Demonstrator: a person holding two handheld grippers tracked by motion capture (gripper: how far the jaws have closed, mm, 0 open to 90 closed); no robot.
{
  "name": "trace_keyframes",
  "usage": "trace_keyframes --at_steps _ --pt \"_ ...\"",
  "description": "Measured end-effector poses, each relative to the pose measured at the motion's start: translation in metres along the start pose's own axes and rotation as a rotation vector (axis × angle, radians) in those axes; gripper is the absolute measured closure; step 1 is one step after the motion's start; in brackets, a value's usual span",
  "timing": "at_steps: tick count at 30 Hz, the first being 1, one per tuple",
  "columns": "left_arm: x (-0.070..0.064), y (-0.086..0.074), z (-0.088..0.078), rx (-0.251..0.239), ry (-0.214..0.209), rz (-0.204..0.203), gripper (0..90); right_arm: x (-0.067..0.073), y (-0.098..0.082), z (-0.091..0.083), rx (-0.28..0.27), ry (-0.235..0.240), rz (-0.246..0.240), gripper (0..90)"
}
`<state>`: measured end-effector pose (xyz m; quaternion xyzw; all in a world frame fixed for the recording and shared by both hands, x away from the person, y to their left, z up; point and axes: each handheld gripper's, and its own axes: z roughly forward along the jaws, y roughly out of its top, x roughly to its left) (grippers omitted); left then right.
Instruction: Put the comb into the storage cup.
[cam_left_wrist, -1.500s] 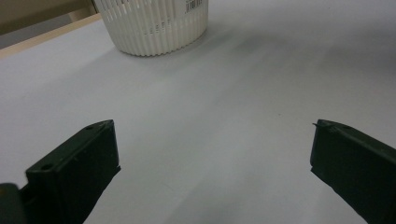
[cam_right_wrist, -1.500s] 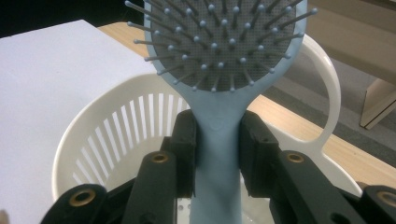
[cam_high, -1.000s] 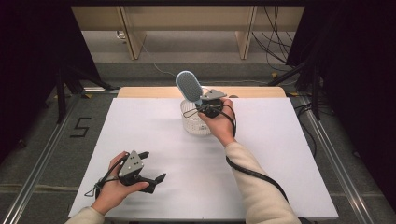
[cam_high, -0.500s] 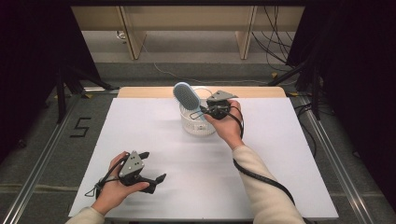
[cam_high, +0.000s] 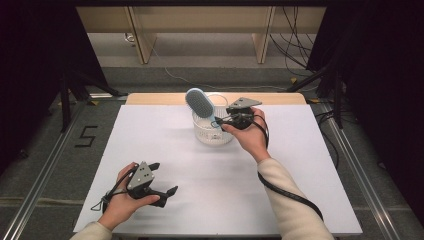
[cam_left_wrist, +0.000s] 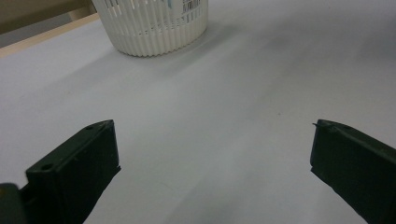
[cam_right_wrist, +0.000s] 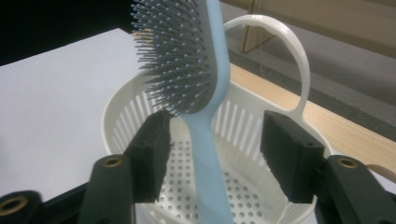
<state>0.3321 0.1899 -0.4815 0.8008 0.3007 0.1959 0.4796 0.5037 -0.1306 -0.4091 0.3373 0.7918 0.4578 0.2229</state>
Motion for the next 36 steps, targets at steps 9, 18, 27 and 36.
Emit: trace_keyframes --at_steps 9,18,27,36 --pt "0.000 0.000 0.000 0.001 0.002 -0.003 0.5 -0.003 -0.012 -0.012 -0.008 0.041 0.014 31.0" --pt "0.001 0.000 -0.001 -0.001 0.003 -0.003 0.5 -0.003 -0.020 -0.024 -0.026 0.045 0.009 24.7" --pt "0.001 0.000 -0.001 -0.001 0.006 -0.003 0.5 -0.006 -0.027 -0.040 -0.034 0.044 0.007 22.2" --pt "0.001 0.000 -0.001 0.000 0.008 -0.002 0.4 -0.010 -0.042 -0.058 -0.037 0.041 0.023 21.4"
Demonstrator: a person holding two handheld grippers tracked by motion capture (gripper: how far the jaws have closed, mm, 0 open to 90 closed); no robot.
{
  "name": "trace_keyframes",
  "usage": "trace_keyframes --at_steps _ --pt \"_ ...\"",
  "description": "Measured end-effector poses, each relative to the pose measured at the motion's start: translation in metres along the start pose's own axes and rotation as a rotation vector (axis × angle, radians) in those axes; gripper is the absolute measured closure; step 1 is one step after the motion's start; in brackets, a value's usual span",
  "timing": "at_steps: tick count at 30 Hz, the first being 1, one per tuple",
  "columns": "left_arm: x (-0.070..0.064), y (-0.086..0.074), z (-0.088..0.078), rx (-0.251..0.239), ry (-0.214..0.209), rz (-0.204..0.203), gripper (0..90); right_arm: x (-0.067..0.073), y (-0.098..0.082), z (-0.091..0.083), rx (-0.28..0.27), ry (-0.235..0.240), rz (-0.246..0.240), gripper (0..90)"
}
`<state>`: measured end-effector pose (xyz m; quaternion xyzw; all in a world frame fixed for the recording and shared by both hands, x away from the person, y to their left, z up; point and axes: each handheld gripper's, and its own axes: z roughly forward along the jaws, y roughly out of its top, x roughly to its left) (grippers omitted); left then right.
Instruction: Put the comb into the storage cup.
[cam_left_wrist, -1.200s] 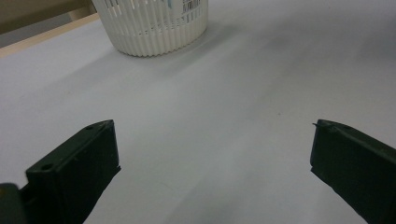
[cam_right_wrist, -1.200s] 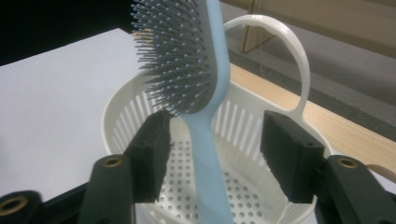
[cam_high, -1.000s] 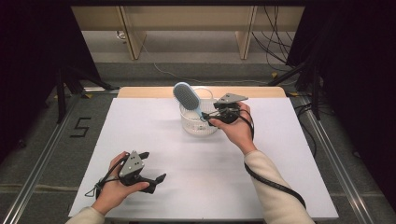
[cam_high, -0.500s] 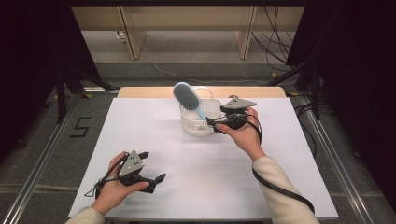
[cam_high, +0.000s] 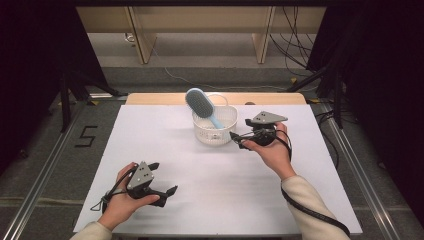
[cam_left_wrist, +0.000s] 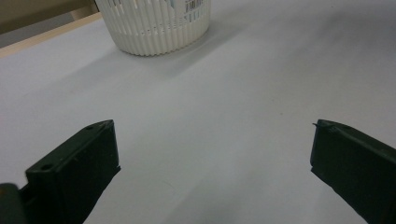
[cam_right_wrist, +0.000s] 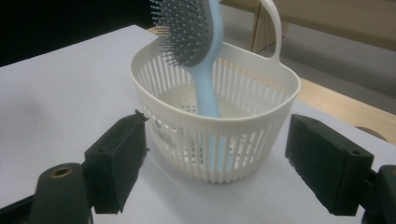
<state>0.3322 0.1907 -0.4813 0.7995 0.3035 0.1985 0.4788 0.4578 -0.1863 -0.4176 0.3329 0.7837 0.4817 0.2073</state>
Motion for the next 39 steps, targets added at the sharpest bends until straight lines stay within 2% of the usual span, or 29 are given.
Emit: trace_keyframes --at_steps 18,25,39 --pt "0.000 0.000 0.000 0.001 0.003 0.000 0.4 -0.002 -0.023 -0.030 0.005 0.000 -0.010 20.6" --pt "0.001 0.000 -0.001 0.001 0.004 -0.001 0.4 -0.002 -0.033 -0.039 0.028 -0.003 -0.010 20.6" --pt "0.001 0.000 -0.001 -0.003 0.009 -0.001 0.3 -0.001 -0.049 -0.060 0.015 0.001 -0.003 19.9"
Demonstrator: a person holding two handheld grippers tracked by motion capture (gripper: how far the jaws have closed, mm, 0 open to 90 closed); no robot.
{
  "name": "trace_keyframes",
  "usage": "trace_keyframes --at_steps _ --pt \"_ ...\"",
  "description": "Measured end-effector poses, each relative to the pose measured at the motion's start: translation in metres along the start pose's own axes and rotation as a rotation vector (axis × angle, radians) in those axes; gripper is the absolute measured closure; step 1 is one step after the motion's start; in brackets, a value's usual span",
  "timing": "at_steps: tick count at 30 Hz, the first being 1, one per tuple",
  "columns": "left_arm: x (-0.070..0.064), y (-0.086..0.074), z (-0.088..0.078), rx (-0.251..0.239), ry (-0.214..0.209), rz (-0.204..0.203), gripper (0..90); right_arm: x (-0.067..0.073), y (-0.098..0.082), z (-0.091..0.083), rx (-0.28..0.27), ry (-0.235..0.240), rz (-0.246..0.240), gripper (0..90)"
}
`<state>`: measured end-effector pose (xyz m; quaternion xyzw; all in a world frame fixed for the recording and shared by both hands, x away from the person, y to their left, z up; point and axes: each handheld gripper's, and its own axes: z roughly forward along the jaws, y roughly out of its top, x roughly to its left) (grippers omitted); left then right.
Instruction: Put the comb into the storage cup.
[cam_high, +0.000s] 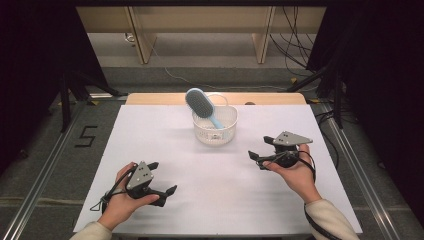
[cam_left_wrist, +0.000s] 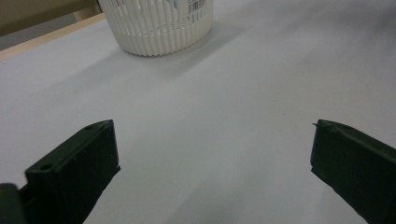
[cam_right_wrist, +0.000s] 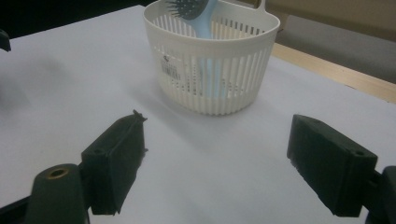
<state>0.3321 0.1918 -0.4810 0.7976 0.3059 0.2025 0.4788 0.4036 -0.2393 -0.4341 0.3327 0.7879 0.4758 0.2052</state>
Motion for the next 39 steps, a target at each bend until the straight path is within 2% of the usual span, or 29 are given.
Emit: trace_keyframes --at_steps 16,39 --pt "0.001 0.000 -0.001 -0.001 0.004 0.001 0.3 0.006 -0.017 -0.018 -0.003 0.030 0.004 18.3" --pt "0.001 0.000 -0.001 -0.001 0.007 -0.002 0.3 0.012 -0.039 -0.042 -0.011 0.028 0.023 17.2"
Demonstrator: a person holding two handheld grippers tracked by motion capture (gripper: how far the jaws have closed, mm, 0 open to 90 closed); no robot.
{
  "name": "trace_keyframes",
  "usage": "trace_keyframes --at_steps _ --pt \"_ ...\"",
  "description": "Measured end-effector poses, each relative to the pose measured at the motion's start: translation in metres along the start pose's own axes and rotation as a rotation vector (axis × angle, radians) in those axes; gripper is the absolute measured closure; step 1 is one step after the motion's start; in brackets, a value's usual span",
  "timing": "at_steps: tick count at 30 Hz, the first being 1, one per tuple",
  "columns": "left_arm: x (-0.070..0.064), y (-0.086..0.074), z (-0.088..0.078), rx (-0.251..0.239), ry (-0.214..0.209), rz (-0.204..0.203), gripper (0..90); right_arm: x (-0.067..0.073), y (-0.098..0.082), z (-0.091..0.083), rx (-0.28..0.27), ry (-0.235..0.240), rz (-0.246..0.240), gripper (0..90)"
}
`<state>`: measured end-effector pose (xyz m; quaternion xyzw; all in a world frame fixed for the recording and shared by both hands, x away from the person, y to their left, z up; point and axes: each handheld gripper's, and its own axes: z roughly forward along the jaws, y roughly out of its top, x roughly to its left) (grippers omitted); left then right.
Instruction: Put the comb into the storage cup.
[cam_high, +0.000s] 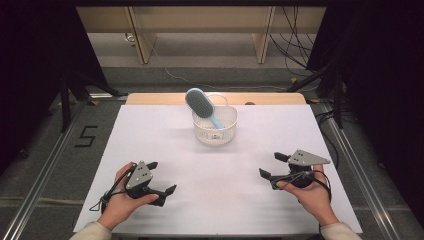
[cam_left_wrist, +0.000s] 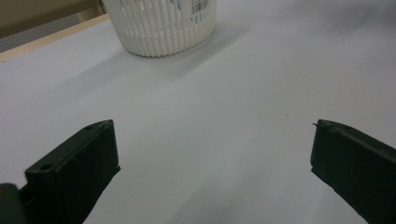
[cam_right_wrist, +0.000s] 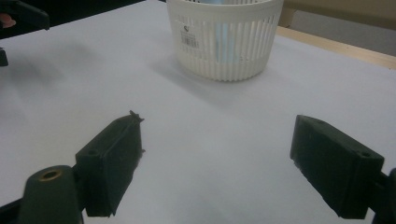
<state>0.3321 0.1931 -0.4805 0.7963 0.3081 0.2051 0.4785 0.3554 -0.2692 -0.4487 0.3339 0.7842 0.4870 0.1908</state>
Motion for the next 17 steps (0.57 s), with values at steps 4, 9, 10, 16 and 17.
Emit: trace_keyframes --at_steps 4,9,10,16,17 --pt "0.0000 0.0001 0.0001 -0.001 0.000 0.000 0.3 0.0013 -0.0041 -0.0047 -0.011 -0.005 0.003 16.8" --pt "-0.0001 0.0003 0.0001 -0.001 0.000 0.002 0.3 0.0033 -0.0082 -0.0084 -0.016 -0.011 -0.003 16.5" --pt "0.0001 0.0003 0.0000 0.001 -0.001 0.005 0.3 0.0037 -0.0087 -0.0086 -0.017 -0.012 -0.003 16.4" --pt "-0.0009 0.0016 0.0002 0.001 0.003 0.010 0.3 0.0066 -0.0093 -0.0102 -0.031 -0.017 -0.014 16.2" --pt "-0.0012 0.0018 0.0005 0.001 0.004 0.011 0.3 0.0069 -0.0095 -0.0107 -0.032 -0.016 -0.017 16.2"
